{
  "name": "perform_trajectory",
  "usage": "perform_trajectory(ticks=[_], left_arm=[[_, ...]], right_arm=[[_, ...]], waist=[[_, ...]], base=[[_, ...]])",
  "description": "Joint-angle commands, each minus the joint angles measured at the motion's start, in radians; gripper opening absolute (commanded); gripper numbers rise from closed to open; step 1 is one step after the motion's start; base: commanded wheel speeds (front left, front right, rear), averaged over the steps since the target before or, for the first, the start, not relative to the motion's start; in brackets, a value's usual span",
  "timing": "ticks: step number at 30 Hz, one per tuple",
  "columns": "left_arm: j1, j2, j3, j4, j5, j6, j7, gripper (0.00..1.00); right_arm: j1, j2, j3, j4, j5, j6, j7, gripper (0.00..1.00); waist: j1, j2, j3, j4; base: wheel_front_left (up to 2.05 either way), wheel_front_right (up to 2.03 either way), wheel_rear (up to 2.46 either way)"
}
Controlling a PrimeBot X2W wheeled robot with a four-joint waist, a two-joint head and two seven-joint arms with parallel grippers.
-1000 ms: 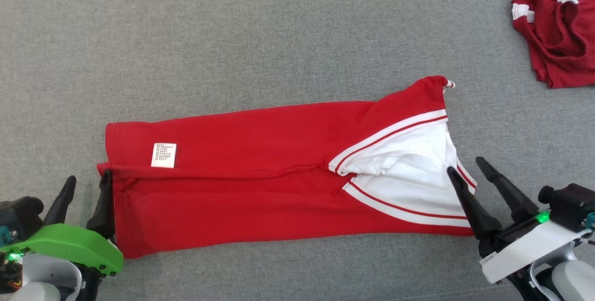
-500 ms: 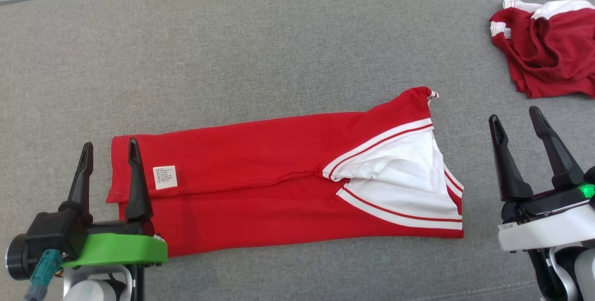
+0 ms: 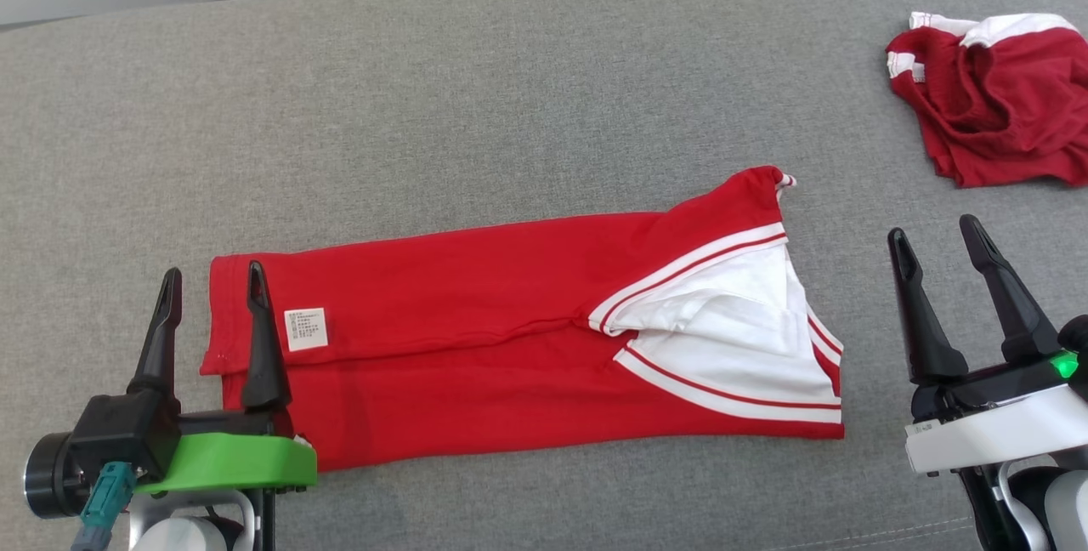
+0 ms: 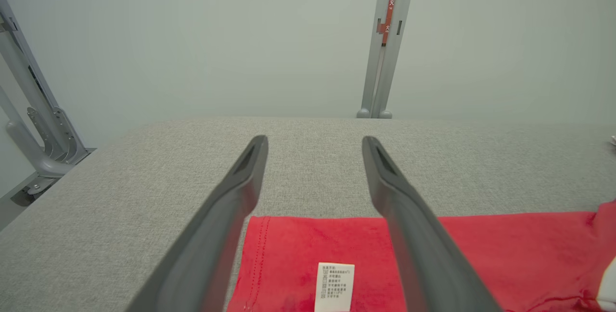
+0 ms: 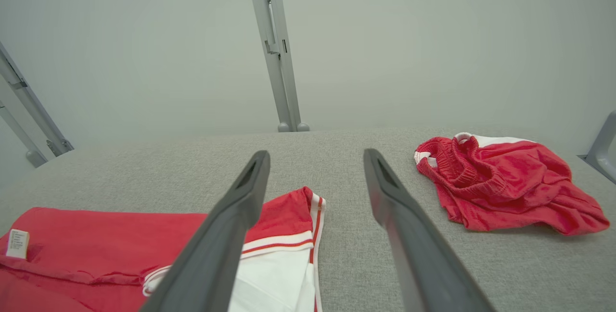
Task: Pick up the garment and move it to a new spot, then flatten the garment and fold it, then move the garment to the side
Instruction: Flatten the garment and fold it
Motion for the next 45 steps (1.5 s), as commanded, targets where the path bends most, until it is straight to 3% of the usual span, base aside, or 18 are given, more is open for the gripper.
perform_trajectory(ticks=[1,9,21,26,27,28,32,38,45], left_arm=[[0.006,0.000,0.006,0.001,0.006,-0.005,-0.007,1.00],[-0.059,-0.018,0.009,-0.015,0.038,-0.022,-0.007,1.00],[-0.142,-0.091,0.032,-0.002,0.090,-0.081,-0.006,1.00],[-0.145,-0.113,0.047,0.008,0.111,-0.104,-0.006,1.00],[-0.145,-0.118,0.050,0.011,0.115,-0.108,-0.006,1.00],[-0.144,-0.121,0.053,0.012,0.117,-0.111,-0.006,1.00],[-0.130,-0.130,0.070,0.020,0.129,-0.121,-0.006,1.00],[-0.106,-0.146,0.084,0.032,0.139,-0.139,-0.006,1.00],[-0.083,-0.163,0.086,0.050,0.152,-0.157,-0.006,1.00]], right_arm=[[0.008,0.001,-0.006,0.004,-0.001,0.000,0.006,1.00],[-0.002,-0.026,0.004,0.080,0.022,0.000,0.028,1.00],[-0.132,-0.026,0.139,0.406,0.099,0.000,0.006,1.00],[-0.162,-0.034,0.221,0.504,0.151,0.000,0.069,1.00],[-0.163,-0.037,0.241,0.513,0.168,0.000,0.082,0.33],[-0.164,-0.041,0.256,0.517,0.180,0.000,0.088,0.00],[-0.154,-0.072,0.278,0.491,0.208,0.000,0.078,0.00],[-0.122,-0.131,0.157,0.480,0.239,-0.002,0.031,0.00],[-0.057,-0.206,0.015,0.462,0.256,-0.001,0.057,0.00]], waist=[[0.0000,0.0000,0.002,0.001],[0.0000,0.0000,0.075,0.038],[0.0000,0.0000,0.165,0.094],[0.0000,0.0000,0.162,0.098],[0.0000,0.0000,0.160,0.097],[0.0000,0.0000,0.158,0.097],[0.0000,0.0000,0.141,0.090],[0.0000,0.0000,0.107,0.082],[0.0000,0.0000,0.058,0.079]], base=[[0.00,0.00,0.00],[0.00,0.00,0.00],[0.00,0.00,0.00],[0.00,0.00,0.00],[0.00,0.00,0.00],[0.00,0.00,0.00],[0.00,0.00,0.00],[0.00,0.00,0.00],[0.00,0.00,0.00]])
